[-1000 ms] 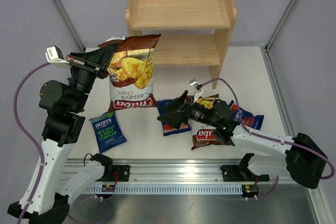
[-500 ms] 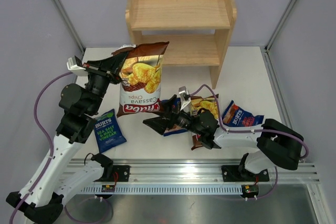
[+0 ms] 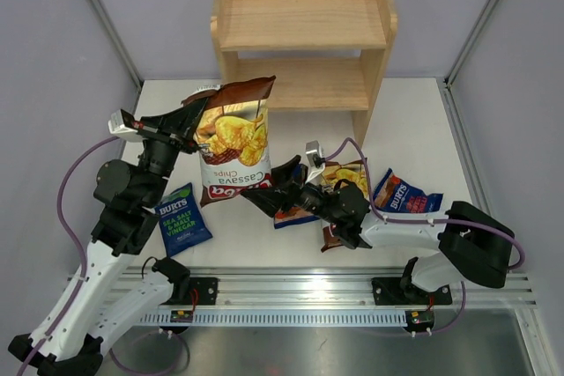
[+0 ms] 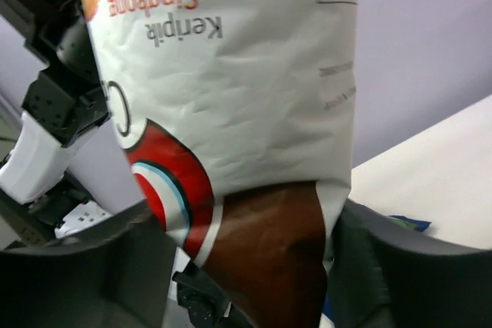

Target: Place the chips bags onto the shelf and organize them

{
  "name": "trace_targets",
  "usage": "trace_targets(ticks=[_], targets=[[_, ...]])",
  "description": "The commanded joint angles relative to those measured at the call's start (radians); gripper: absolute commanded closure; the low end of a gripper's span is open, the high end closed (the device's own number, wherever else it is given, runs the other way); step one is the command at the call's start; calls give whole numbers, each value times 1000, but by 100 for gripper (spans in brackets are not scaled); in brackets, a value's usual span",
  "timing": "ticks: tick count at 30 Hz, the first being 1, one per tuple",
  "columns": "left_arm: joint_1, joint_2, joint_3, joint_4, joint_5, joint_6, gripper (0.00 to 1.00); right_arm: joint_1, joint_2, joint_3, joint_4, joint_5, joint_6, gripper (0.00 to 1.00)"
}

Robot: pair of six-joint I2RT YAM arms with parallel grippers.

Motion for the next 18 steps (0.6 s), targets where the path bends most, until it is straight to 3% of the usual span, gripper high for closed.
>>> trace_targets(ticks=[1, 5, 9, 12, 14, 15, 18], targets=[[-2, -12, -27, 56, -5, -20, 100, 8, -47, 59, 236, -58, -25, 36], [-1, -6, -28, 4, -22, 43, 100, 8, -96, 24, 190, -84, -26, 59], [42, 25, 44, -55, -30, 245, 82, 8, -216, 5, 2, -135, -57, 76], [126, 62, 35, -16, 76, 285, 73, 9, -277, -4, -155, -156, -64, 86], [160, 88, 18, 57, 198, 295, 68, 8, -337, -4, -276, -155, -67, 87], [189, 117, 19, 73, 234, 311, 64, 8, -375, -4, -313, -155, -78, 88], [208, 154, 45, 88, 321, 379, 40, 8, -451, -13, -445, -121, -81, 91]])
